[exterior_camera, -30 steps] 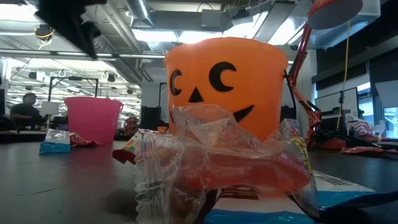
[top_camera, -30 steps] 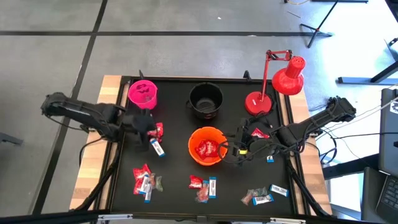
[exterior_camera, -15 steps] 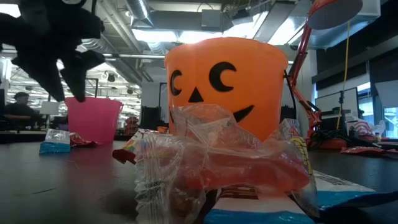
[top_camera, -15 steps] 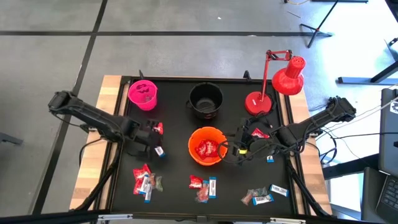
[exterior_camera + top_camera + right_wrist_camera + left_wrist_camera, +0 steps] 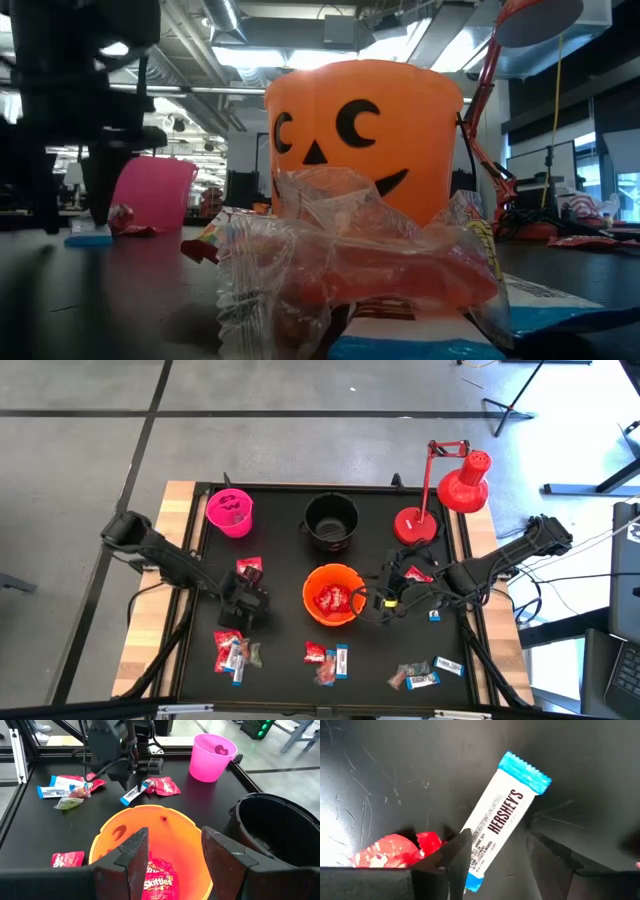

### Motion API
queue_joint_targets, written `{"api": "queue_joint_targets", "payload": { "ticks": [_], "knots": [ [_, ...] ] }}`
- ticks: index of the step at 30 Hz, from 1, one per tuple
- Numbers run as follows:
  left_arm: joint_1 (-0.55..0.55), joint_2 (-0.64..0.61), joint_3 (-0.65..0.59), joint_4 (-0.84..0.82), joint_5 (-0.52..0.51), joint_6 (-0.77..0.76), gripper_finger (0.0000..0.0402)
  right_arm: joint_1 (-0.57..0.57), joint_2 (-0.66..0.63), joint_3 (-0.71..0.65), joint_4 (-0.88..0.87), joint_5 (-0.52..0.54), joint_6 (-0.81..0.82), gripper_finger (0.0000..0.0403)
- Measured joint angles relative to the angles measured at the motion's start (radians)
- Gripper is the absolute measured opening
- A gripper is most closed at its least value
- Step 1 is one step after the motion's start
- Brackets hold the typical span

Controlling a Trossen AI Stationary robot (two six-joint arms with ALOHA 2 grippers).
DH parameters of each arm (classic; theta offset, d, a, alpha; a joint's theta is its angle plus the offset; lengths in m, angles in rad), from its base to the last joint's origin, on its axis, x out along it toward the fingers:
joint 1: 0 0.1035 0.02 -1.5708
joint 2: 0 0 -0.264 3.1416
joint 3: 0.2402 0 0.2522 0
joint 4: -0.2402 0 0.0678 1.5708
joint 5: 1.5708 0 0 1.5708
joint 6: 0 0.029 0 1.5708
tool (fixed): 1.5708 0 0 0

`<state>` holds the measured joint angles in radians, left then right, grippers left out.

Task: Sort candy
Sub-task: Put the white chocolate into the black bucket

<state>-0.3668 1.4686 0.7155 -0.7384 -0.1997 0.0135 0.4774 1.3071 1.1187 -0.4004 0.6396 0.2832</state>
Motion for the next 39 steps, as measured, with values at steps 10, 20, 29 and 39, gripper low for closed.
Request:
{"api": "queue_joint_targets", "payload": {
  "ticks": [10, 20, 29, 39],
  "knots": [
    [-0.014, 0.072, 0.004, 0.03, -0.062, 0.026, 0.0176, 0.0, 0.0, 0.0, 0.001, 0.004, 0.011, 0.0177],
    [-0.084, 0.075, 0.035, 0.075, -0.122, 0.012, 0.0027, 0.0, 0.0, 0.0, 0.001, 0.004, 0.011, 0.0177],
    [-0.107, 0.071, 0.181, -0.02, -0.196, -0.09, 0.0016, 0.0, 0.0, 0.0, -0.003, 0.004, 0.011, 0.0177],
    [-0.129, -0.009, 0.349, -0.1, -0.592, -0.293, 0.0016, 0.0, 0.0, 0.0, -0.02, 0.004, 0.055, 0.0177]
  ]
}}
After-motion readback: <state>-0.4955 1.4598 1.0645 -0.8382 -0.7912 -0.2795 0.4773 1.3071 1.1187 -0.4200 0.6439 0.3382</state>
